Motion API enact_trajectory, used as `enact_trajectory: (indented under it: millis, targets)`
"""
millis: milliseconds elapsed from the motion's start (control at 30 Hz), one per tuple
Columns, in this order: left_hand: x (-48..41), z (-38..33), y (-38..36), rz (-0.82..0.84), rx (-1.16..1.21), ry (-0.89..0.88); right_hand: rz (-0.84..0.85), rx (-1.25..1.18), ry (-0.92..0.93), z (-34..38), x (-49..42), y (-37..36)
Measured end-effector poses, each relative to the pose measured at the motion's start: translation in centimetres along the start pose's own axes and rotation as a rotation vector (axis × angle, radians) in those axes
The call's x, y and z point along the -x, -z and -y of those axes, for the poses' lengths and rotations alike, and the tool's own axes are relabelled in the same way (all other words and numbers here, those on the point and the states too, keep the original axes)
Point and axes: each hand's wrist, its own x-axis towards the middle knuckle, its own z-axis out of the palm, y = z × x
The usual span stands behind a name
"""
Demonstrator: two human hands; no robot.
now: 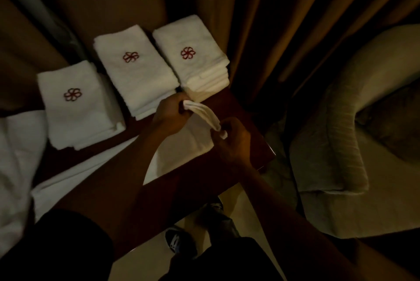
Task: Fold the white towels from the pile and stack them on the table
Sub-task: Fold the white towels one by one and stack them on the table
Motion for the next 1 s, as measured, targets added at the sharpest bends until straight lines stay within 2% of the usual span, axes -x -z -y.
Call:
enact_trajectory:
  millis: [133, 333, 500, 700, 833, 1000]
  targets:
    - [3.4, 2.6, 3.5, -0.016, -0.071, -0.024, 0.085, 0.035, 0.099, 2.1, 2.2, -2.0]
    - [8.3, 7.4, 8.0, -0.056, -0.24, 0.03, 0.201, 0.092, 0.388, 5.0, 5.5, -6.9]
    - [10.4, 10.6, 9.2, -0.02, -0.374, 0.027, 0.344, 0.206, 0.453, 5.1, 7.9, -10.9]
    - [11.0, 13.0, 7.7, -0.026, -0.35, 0.045, 0.445, 0.31, 0.395, 3.5, 9.4, -13.4]
    - [10.7, 13.6, 7.0, -0.068, -0.331, 0.065, 0.468, 0.298, 0.355, 3.5, 9.5, -14.0]
    - [10.8, 15.7, 5.7, -0.118, -0.338, 0.126, 0.595, 0.244, 0.255, 2.7, 9.0, -14.8]
